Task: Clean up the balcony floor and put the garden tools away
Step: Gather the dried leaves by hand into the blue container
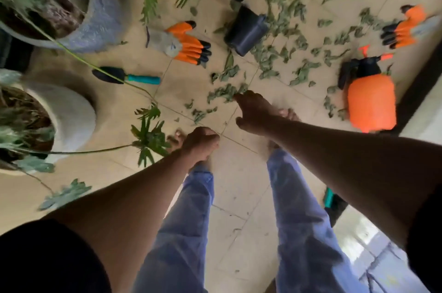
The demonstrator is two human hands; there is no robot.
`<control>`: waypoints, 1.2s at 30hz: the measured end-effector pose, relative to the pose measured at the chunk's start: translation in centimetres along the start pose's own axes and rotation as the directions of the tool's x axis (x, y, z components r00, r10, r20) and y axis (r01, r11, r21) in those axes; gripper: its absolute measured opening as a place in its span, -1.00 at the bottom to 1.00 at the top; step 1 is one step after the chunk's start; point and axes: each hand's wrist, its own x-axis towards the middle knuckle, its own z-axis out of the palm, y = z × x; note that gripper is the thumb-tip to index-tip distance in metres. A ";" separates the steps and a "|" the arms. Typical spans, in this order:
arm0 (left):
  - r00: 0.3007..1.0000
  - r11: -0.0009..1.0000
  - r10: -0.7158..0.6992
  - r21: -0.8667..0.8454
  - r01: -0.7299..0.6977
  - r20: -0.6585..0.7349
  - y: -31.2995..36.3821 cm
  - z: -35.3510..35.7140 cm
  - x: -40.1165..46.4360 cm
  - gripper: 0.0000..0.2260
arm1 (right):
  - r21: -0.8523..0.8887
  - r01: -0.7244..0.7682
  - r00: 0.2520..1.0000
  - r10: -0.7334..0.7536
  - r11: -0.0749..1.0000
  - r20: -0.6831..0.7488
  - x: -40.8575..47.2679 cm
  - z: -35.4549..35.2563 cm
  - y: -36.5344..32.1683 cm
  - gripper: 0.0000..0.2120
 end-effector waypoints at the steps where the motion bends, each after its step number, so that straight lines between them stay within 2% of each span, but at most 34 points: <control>1: 1.000 0.997 -0.005 -0.073 0.004 -0.011 -0.2 0.7 1.9 -0.82 | -0.086 0.035 0.999 -0.033 0.996 0.025 1.8 0.3 0.9 -0.32; 4: 0.995 0.968 -0.044 -0.249 0.022 -0.086 -1.6 2.9 7.1 -0.88 | -0.371 0.171 0.984 -0.142 0.913 0.104 7.6 1.2 3.4 -0.13; 6: 0.990 0.959 -0.074 -0.282 0.037 -0.122 -2.3 4.1 9.8 -0.85 | -0.523 0.247 0.969 -0.224 0.816 0.109 11.1 1.2 4.9 -0.02; 8: 0.985 0.949 -0.079 -0.314 0.027 -0.154 -3.0 5.2 12.2 -0.83 | -0.616 0.317 0.941 -0.319 0.721 0.110 14.5 1.1 5.8 0.01; 11: 0.955 0.906 -0.099 -0.423 -0.030 -0.279 -3.4 6.8 15.0 -0.82 | -0.725 0.414 0.875 -0.461 0.551 0.150 18.5 0.9 6.1 -0.01; 14: 0.939 0.862 -0.139 -0.506 -0.042 -0.315 -3.4 8.8 16.4 -0.78 | -0.754 0.433 0.861 -0.475 0.494 0.184 20.6 1.2 6.4 0.11; 16: 0.949 0.867 -0.111 -0.495 -0.053 -0.297 -3.3 9.9 16.6 -0.75 | -0.752 0.376 0.898 -0.413 0.542 0.151 20.9 1.8 6.9 0.20; 19: 0.956 0.869 -0.089 -0.491 -0.063 -0.280 -3.2 10.6 16.6 -0.78 | -0.694 0.289 0.935 -0.351 0.659 0.057 20.3 3.0 8.0 0.02; 23: 0.960 0.862 -0.099 -0.505 -0.049 -0.262 -3.8 10.5 16.8 -0.78 | -0.647 0.316 0.903 -0.429 0.694 -0.019 18.8 4.6 9.5 -0.32; 31: 0.971 0.889 -0.065 -0.455 -0.047 -0.229 -4.2 8.7 17.2 -0.77 | -0.566 0.395 0.870 -0.492 0.724 -0.023 17.6 6.1 9.1 -0.66; 33: 0.974 0.892 -0.072 -0.451 -0.033 -0.214 -4.1 8.5 17.4 -0.77 | -0.549 0.406 0.863 -0.503 0.731 -0.031 17.7 6.5 9.0 -0.69; 34: 0.977 0.888 -0.075 -0.459 -0.025 -0.198 -4.0 8.4 17.5 -0.77 | -0.490 0.385 0.876 -0.477 0.782 -0.072 17.7 6.6 9.1 -0.69; 36: 0.985 0.866 -0.082 -0.499 -0.005 -0.151 -3.5 8.2 17.4 -0.76 | -0.255 0.239 0.933 -0.294 0.937 -0.206 17.6 6.6 9.4 -0.72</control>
